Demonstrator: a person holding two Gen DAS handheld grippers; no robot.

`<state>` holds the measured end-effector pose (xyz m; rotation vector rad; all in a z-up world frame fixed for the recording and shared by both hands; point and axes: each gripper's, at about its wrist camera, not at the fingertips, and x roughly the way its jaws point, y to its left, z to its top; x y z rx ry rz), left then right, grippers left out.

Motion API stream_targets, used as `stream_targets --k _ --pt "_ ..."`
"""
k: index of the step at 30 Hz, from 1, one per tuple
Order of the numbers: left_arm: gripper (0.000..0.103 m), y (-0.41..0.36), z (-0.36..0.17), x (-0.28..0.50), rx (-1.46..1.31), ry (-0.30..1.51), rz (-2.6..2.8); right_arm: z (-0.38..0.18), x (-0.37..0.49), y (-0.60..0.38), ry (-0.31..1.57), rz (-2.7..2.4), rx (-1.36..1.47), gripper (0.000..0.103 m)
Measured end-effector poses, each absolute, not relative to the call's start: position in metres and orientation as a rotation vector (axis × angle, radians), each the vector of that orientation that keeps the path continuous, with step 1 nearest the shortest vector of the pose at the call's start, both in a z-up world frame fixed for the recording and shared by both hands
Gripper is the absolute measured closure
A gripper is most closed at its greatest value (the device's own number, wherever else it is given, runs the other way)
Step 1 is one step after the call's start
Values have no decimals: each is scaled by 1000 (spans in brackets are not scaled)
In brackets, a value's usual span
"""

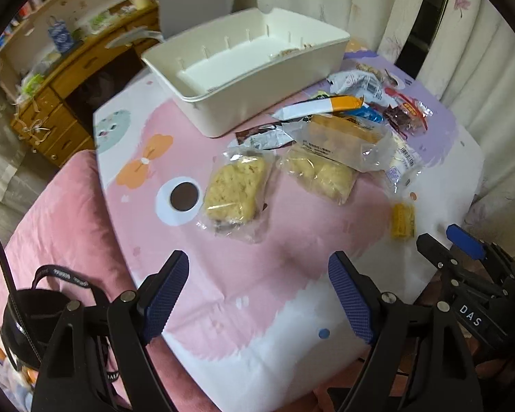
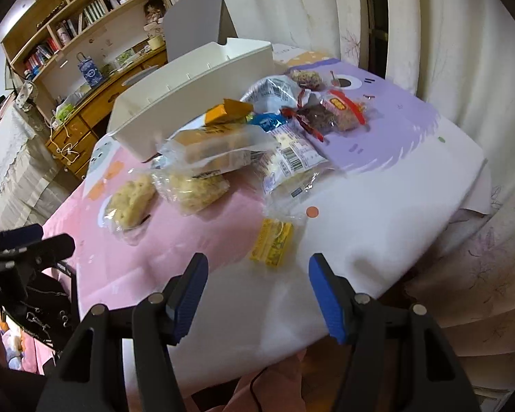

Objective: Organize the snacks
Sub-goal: 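Grasp the cracker bag with the left gripper while the right grasps the yellow candy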

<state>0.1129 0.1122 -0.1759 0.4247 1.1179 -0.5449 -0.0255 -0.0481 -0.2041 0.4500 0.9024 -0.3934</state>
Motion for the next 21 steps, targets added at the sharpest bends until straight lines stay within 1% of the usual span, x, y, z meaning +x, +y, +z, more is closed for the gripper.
stream_targets --k 6,8,13,21 --pt "20 99 -195 151 403 1236 -603 -218 -17 -60 917 -402 434 41" --pt "18 95 -205 165 401 1279 -592 -222 -13 -62 924 -395 420 41" --pt "17 88 -230 196 367 1385 -569 -231 -6 -59 964 -352 333 41" --pt "17 72 -264 232 463 1410 -531 -241 7 -61 1025 -250 289 41"
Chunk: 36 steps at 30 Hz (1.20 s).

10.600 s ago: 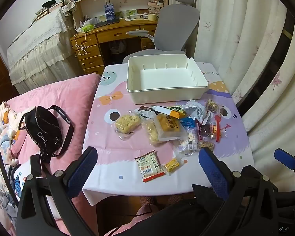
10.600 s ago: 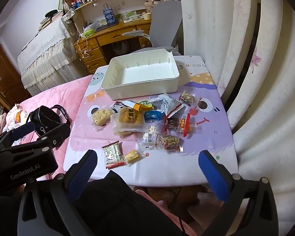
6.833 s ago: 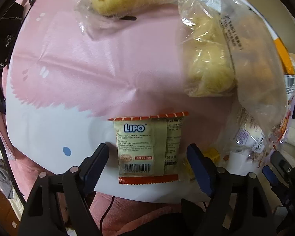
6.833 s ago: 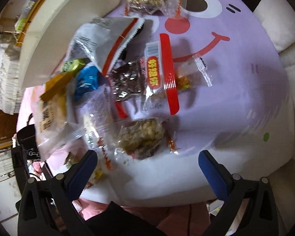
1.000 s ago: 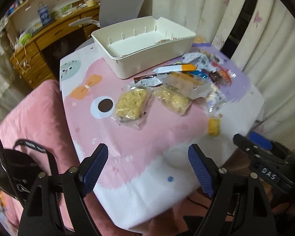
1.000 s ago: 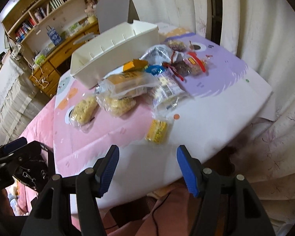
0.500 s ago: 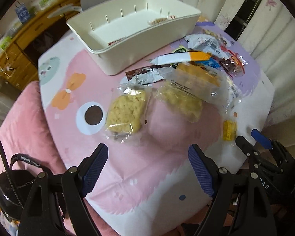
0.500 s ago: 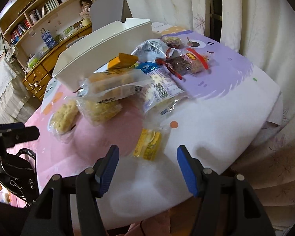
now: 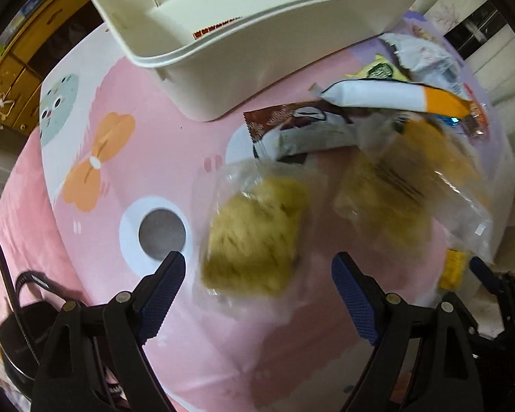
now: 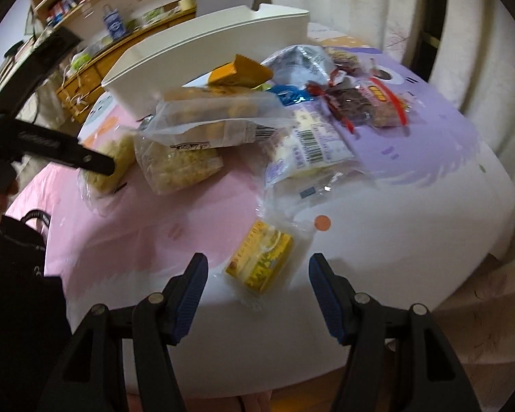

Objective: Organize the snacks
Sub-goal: 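Grasp the cracker bag with the left gripper while the right grasps the yellow candy, then carry the yellow candy into the tray with the right gripper and release it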

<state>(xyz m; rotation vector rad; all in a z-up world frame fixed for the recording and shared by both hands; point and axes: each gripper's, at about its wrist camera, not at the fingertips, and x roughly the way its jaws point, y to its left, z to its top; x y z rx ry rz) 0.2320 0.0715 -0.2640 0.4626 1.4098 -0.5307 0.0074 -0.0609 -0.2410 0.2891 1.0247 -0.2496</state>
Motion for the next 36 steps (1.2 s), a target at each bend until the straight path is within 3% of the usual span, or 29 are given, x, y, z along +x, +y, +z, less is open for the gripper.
stream_targets --k 9,15,20,27,36 --pt "22 73 -287 256 468 1473 -508 -249 28 -61 1111 -149 238 41" --pt "35 76 -293 256 458 1446 -528 -249 39 -62 1146 -136 211 42" --pt "49 76 -290 246 460 1397 -557 -248 41 -64 1170 -146 195 55" --pt "49 88 -291 238 434 1406 -524 -248 41 -72 1184 -169 231 72" --pt "49 117 -285 201 374 1419 -511 -246 30 -72 1178 -204 325 75"
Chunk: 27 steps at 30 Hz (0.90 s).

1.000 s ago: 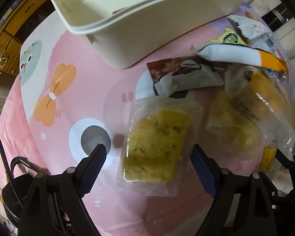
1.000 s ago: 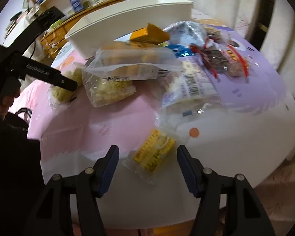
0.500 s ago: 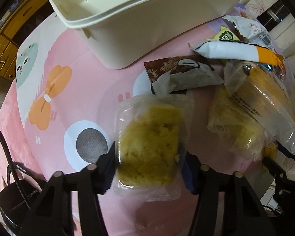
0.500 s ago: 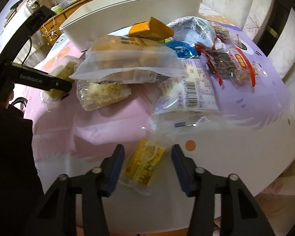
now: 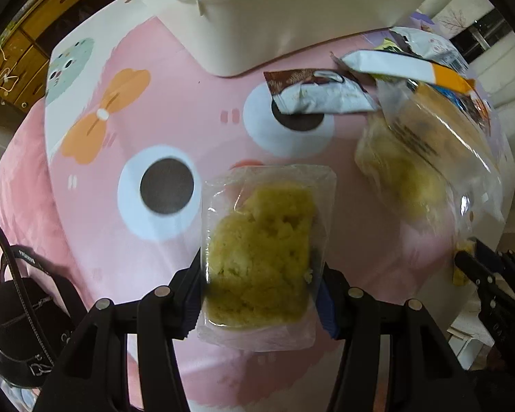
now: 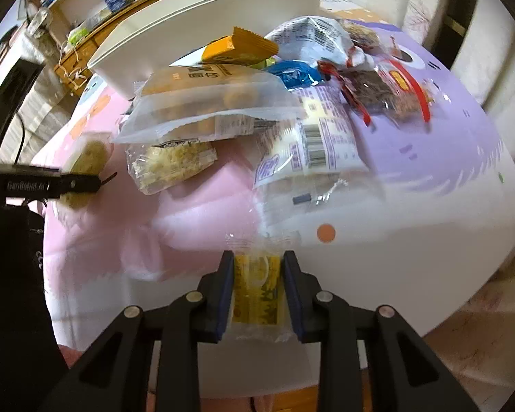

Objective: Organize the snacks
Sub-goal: 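Carry the yellow candy into the tray with the right gripper and release it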

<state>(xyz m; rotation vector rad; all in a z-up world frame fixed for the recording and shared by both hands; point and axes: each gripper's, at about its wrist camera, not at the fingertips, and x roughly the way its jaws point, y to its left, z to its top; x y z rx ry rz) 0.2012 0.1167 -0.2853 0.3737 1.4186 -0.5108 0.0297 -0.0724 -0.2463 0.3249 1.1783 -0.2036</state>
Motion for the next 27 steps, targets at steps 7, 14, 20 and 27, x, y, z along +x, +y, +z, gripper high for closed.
stream_targets --k 7,14,20,27 --pt "49 146 -267 170 356 1382 -500 -233 6 -65 1120 -238 341 76" --pt "49 172 -241 134 333 1386 -488 -206 -23 -45 1041 -253 272 76" --pt "49 181 -229 110 293 1506 -459 -178 -34 -37 974 -251 217 76" --pt "49 168 -203 99 283 1527 -482 -155 -34 -34 921 -227 148 76"
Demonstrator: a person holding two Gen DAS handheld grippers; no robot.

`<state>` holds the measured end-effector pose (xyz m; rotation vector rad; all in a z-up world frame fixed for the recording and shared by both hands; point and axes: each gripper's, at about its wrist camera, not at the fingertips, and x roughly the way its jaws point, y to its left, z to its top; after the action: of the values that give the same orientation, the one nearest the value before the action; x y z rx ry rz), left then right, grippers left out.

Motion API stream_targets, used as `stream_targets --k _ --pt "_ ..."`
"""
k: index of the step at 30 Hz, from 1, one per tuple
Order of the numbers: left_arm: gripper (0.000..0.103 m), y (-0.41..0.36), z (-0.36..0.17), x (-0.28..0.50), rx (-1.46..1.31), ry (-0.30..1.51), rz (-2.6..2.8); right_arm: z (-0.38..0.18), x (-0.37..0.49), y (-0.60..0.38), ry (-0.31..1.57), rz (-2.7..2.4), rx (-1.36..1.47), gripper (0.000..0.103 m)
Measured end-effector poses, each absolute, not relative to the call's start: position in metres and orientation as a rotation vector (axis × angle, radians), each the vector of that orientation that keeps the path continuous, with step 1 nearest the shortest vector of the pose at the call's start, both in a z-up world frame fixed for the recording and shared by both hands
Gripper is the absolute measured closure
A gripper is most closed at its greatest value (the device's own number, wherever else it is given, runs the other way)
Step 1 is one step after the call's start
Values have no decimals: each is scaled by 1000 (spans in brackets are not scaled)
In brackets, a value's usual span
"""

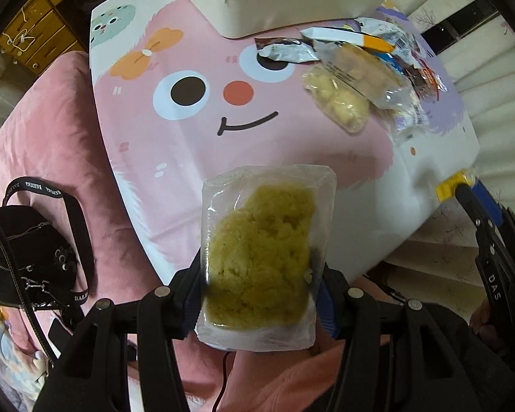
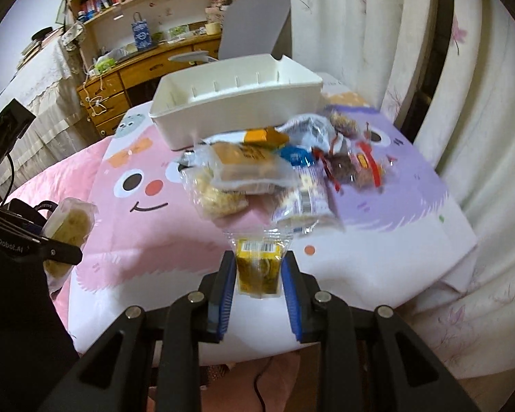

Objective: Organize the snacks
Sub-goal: 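Carry the yellow candy into the tray with the right gripper and release it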

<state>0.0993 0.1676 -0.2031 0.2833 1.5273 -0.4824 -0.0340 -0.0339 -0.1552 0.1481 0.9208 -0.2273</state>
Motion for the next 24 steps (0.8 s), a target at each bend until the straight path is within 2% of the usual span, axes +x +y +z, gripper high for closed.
stream_targets --k 10,24 --pt "49 132 -169 123 213 1536 -445 -128 -1 -81 857 -202 304 76" --pt "49 67 -101 205 116 1408 -361 -94 97 -183 800 -81 440 76"
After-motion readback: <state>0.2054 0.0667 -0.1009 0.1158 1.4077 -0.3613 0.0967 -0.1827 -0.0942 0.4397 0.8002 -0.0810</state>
